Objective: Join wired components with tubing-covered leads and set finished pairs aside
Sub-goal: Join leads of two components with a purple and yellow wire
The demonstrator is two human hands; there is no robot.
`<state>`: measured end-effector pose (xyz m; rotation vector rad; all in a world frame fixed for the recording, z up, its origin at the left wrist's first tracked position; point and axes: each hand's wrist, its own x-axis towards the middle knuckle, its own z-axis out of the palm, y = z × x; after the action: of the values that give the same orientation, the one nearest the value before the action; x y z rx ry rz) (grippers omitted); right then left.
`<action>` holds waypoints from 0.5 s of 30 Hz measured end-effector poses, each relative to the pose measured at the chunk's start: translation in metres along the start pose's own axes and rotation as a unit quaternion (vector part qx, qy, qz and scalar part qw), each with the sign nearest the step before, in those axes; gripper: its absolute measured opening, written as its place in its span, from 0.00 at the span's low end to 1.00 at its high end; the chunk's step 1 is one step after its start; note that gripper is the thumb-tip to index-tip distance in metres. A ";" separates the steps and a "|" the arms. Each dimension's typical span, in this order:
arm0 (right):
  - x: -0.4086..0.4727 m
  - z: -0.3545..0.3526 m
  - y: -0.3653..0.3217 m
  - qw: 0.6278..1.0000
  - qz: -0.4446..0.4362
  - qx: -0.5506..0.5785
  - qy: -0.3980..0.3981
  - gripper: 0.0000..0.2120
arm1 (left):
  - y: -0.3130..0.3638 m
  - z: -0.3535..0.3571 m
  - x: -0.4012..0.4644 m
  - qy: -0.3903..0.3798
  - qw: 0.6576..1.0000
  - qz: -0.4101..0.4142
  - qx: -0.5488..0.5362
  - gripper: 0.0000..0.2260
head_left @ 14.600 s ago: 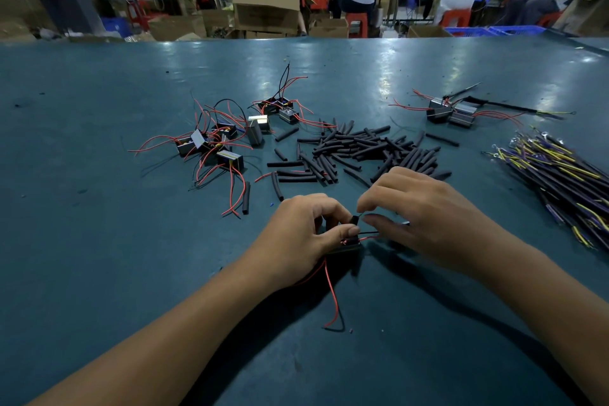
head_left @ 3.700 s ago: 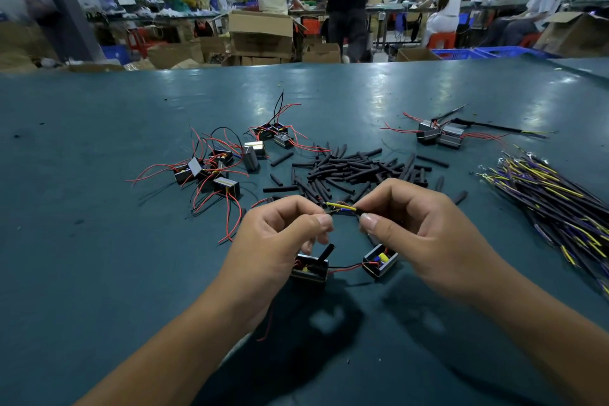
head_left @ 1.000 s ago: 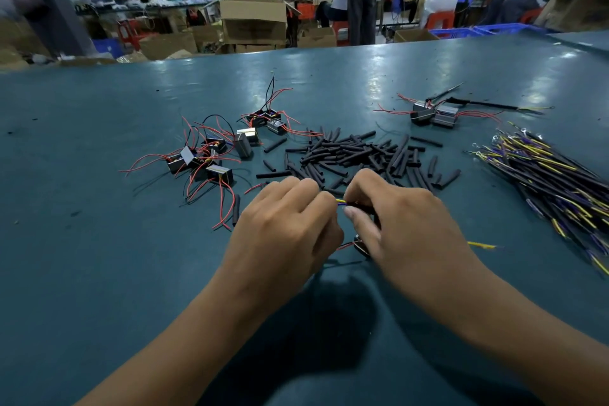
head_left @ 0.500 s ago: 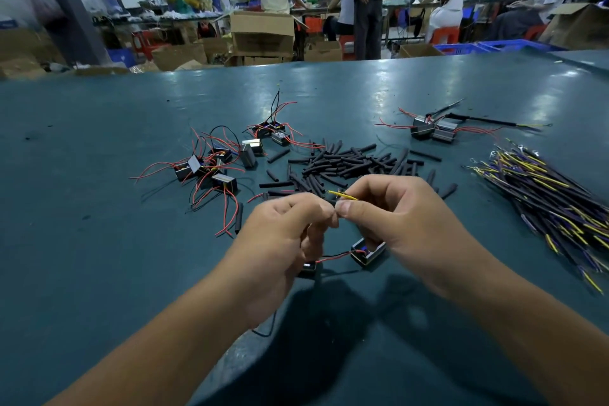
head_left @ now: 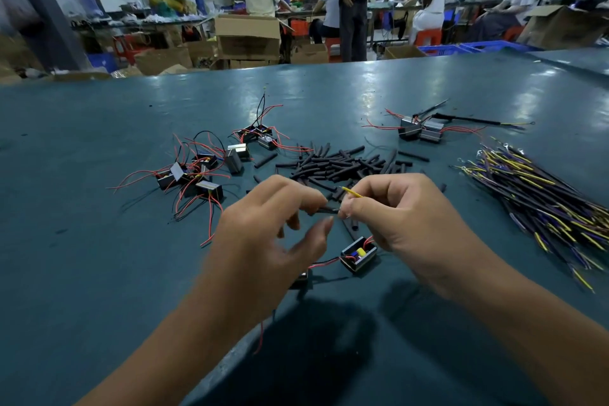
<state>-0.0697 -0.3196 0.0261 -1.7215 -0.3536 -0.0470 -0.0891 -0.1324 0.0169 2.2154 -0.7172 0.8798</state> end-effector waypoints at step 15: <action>-0.005 0.003 -0.008 0.998 -0.022 0.038 -0.047 0.07 | 0.011 0.012 -0.007 0.048 0.989 0.096 0.104 0.06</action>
<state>-0.0775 -0.3164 0.0321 -1.6440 -0.4574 0.0165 -0.0958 -0.1463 0.0088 2.2923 -0.8361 1.1982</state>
